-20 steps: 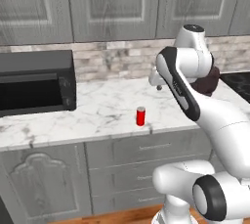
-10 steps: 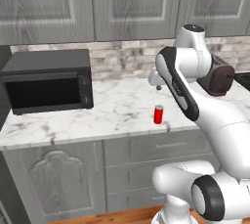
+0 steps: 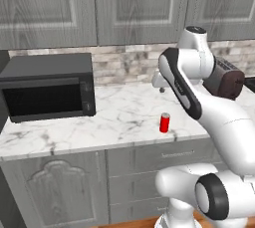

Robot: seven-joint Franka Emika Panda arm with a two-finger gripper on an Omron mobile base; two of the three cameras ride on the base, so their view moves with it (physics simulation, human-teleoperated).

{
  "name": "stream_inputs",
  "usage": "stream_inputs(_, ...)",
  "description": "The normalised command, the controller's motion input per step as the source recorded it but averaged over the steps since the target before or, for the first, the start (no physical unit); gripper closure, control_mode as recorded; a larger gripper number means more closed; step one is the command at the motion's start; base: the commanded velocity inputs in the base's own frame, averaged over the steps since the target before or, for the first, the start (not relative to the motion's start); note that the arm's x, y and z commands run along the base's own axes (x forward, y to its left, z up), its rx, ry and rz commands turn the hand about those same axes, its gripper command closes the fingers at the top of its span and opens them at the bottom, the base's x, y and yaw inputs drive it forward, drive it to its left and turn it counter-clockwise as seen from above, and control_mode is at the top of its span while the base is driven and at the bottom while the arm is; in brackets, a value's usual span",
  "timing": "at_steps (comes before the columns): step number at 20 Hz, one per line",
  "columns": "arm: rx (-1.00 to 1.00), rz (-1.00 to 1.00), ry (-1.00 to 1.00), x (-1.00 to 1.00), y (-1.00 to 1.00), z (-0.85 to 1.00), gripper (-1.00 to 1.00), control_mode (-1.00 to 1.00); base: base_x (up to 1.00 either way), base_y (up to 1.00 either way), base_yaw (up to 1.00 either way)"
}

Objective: Four empty soda cans are scattered around the kitchen. Gather all the cans and cluster them next to the stove for recycling.

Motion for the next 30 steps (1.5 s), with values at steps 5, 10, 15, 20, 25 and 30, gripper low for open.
stream_inputs(5, 0.00, 0.00, 0.13, 0.21, -0.12, -0.19, -1.00, -1.00, 0.00, 0.00, 0.00)
stream_inputs(10, 0.00, 0.00, 0.08, 0.11, -0.06, -0.18, -1.00, -1.00, 0.00, 0.00, 0.00)
stream_inputs(15, -0.02, 0.00, 0.01, 0.03, 0.00, -0.17, -1.00, -1.00, 0.00, 0.00, 0.00)
stream_inputs(20, -0.15, -0.02, -0.02, 0.01, -0.03, -0.37, -1.00, -1.00, 0.00, 0.00, 0.00)
stream_inputs(25, -0.15, 0.00, -0.01, 0.00, -0.09, -0.33, -1.00, -1.00, 0.00, 0.00, 0.00)
stream_inputs(30, -0.04, 0.00, 0.02, 0.00, -0.06, -0.14, -1.00, -1.00, 0.00, 0.00, 0.00)
